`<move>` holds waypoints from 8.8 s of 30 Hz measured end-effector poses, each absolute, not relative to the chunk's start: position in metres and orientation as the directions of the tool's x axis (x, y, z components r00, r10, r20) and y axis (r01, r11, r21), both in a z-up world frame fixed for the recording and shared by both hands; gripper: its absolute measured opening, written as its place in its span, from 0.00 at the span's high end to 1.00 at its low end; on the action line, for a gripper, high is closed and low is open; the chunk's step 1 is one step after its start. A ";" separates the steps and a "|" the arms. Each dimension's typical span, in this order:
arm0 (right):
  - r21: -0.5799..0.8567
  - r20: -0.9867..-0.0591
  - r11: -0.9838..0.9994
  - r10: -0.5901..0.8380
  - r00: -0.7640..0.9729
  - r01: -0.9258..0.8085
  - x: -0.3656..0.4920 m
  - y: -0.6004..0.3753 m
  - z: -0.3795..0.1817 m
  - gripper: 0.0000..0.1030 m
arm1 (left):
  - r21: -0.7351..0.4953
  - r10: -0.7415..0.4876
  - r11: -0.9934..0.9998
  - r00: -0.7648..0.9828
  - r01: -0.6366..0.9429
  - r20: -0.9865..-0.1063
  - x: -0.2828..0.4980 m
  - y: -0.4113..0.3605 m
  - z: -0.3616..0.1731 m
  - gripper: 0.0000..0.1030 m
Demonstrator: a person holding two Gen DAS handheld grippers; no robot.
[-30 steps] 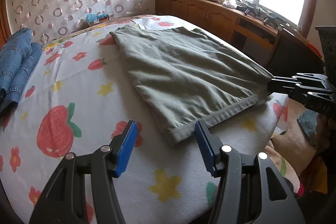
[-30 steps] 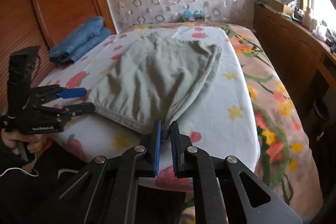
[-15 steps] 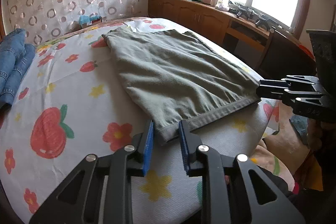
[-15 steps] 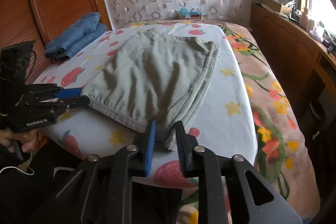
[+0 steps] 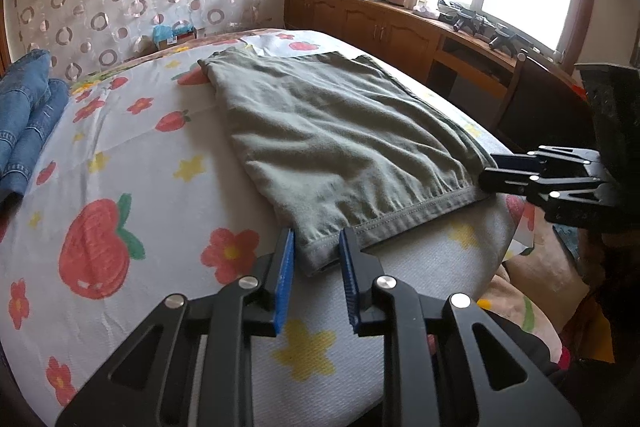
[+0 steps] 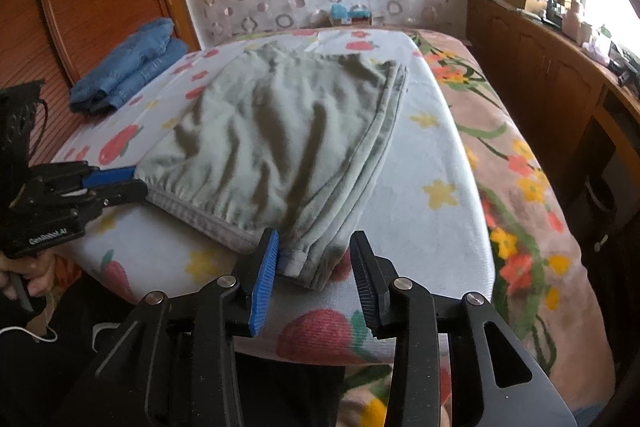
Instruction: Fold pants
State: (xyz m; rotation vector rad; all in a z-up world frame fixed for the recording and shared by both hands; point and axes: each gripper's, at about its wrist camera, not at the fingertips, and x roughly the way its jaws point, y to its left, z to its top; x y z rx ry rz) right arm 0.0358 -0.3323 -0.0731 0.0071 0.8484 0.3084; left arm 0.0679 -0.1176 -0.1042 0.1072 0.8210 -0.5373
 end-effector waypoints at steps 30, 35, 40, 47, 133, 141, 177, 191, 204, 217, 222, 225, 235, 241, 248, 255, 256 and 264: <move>0.175 -0.711 0.929 0.348 0.612 -0.325 0.034 -0.327 -0.077 0.82 | -0.110 -0.386 0.885 0.580 0.452 -0.717 0.080 -0.117 -0.100 0.66; 0.175 -0.710 0.929 0.348 0.612 -0.326 0.034 -0.327 -0.077 0.82 | -0.111 -0.372 0.893 0.580 0.436 -0.724 0.085 -0.114 -0.105 0.59; 0.176 -0.709 0.929 0.350 0.613 -0.326 0.033 -0.327 -0.077 0.82 | -0.124 -0.369 0.902 0.589 0.414 -0.719 0.085 -0.110 -0.108 0.52; 0.177 -0.707 0.929 0.350 0.614 -0.326 0.033 -0.328 -0.077 0.82 | -0.134 -0.376 0.903 0.601 0.408 -0.705 0.082 -0.108 -0.111 0.53; 0.161 -0.622 0.792 0.545 0.562 -0.589 0.077 -0.197 -0.016 0.92 | -0.105 -0.325 0.940 0.759 0.324 -0.564 0.032 0.006 -0.026 0.96; 0.150 -0.658 0.802 0.518 0.547 -0.579 0.062 -0.199 -0.037 0.92 | -0.126 -0.329 0.940 0.740 0.318 -0.586 0.018 0.010 -0.039 0.96; 0.135 -0.701 0.852 0.443 0.559 -0.505 0.208 -0.199 -0.043 0.77 | -0.107 -0.244 0.965 0.666 0.240 -0.705 0.052 -0.003 -0.114 0.49; 0.088 -0.779 0.885 0.348 0.522 -0.458 0.282 -0.166 -0.080 0.82 | -0.120 -0.264 0.960 0.664 0.254 -0.699 0.053 -0.001 -0.114 0.49; 0.014 -0.751 0.914 0.278 0.599 -0.406 0.290 -0.171 -0.077 0.98 | -0.113 -0.260 0.960 0.667 0.256 -0.698 0.051 -0.002 -0.115 0.49; 0.024 -0.753 0.895 0.309 0.581 -0.445 0.198 -0.192 -0.054 0.64 | -0.108 -0.249 0.964 0.678 0.243 -0.692 0.050 -0.002 -0.114 0.48; 0.063 -0.740 0.888 0.348 0.575 -0.455 0.141 -0.208 -0.057 0.62 | -0.096 -0.237 0.966 0.680 0.239 -0.694 0.050 -0.005 -0.114 0.49; 0.086 -0.737 0.877 0.376 0.562 -0.473 0.115 -0.210 -0.060 0.62 | -0.106 -0.237 0.967 0.675 0.230 -0.699 0.050 -0.005 -0.113 0.49; 0.075 -0.740 0.875 0.370 0.561 -0.478 0.075 -0.208 -0.072 0.62 | -0.178 -0.295 0.954 0.641 0.242 -0.709 0.037 0.000 -0.111 0.49; 0.105 -0.744 0.878 0.380 0.549 -0.467 0.074 -0.209 -0.080 0.61 | -0.186 -0.322 0.944 0.630 0.274 -0.707 0.032 -0.008 -0.111 0.55; 0.109 -0.742 0.865 0.398 0.539 -0.489 0.067 -0.203 -0.084 0.61 | -0.192 -0.340 0.936 0.623 0.294 -0.705 0.032 -0.013 -0.111 0.66; 0.115 -0.738 0.862 0.406 0.538 -0.493 0.064 -0.202 -0.085 0.61 | -0.168 -0.338 0.934 0.631 0.315 -0.698 0.029 -0.017 -0.112 0.77; 0.118 -0.737 0.860 0.411 0.537 -0.497 0.063 -0.201 -0.086 0.61 | -0.163 -0.337 0.934 0.632 0.319 -0.698 0.028 -0.018 -0.111 0.78; 0.148 -0.725 0.829 0.462 0.511 -0.540 0.059 -0.199 -0.085 0.86 | -0.175 -0.356 0.929 0.648 0.327 -0.673 0.026 -0.015 -0.103 0.91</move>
